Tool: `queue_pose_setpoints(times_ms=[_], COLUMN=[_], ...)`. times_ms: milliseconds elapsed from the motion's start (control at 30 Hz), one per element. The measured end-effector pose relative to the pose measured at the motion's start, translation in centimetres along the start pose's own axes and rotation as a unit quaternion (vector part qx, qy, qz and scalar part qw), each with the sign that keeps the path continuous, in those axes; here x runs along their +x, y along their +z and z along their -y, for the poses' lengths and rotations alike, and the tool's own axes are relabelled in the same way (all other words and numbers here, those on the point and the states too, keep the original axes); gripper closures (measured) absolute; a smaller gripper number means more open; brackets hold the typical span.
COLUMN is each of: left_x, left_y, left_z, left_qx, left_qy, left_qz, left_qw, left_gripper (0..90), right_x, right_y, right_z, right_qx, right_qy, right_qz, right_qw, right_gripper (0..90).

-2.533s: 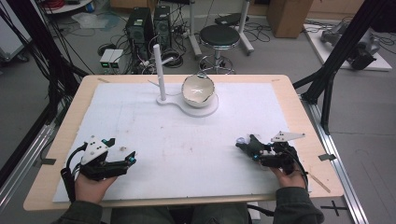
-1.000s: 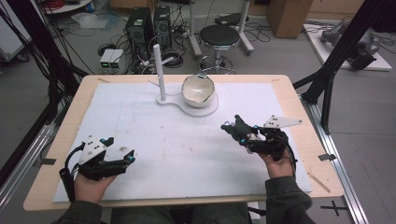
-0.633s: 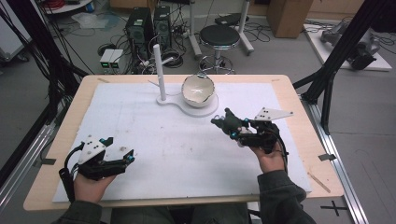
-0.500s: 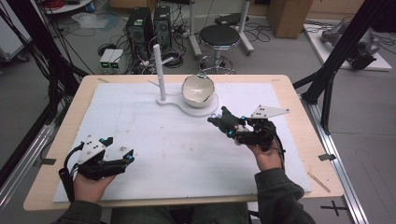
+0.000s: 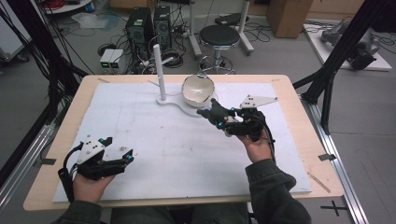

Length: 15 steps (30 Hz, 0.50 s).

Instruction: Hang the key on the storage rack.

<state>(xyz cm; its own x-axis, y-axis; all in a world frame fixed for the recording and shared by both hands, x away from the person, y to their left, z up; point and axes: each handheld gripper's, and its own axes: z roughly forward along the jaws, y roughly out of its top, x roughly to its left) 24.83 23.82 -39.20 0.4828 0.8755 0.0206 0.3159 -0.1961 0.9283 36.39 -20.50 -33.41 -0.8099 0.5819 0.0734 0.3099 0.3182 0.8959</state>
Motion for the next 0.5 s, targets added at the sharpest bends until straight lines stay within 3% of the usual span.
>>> queue_pose_setpoints(times_ms=[500], left_x=[0.0], left_y=[0.0], left_z=[0.0], left_qx=[0.0], left_qy=[0.0], left_qz=[-0.002], left_qw=[1.0], left_gripper=[15.1], right_x=[-0.1], right_y=[2.3], right_z=[-2.4], right_qx=[-0.002], right_qy=[-0.008], right_qz=[-0.011], right_qw=[0.9999], right_gripper=[45.0])
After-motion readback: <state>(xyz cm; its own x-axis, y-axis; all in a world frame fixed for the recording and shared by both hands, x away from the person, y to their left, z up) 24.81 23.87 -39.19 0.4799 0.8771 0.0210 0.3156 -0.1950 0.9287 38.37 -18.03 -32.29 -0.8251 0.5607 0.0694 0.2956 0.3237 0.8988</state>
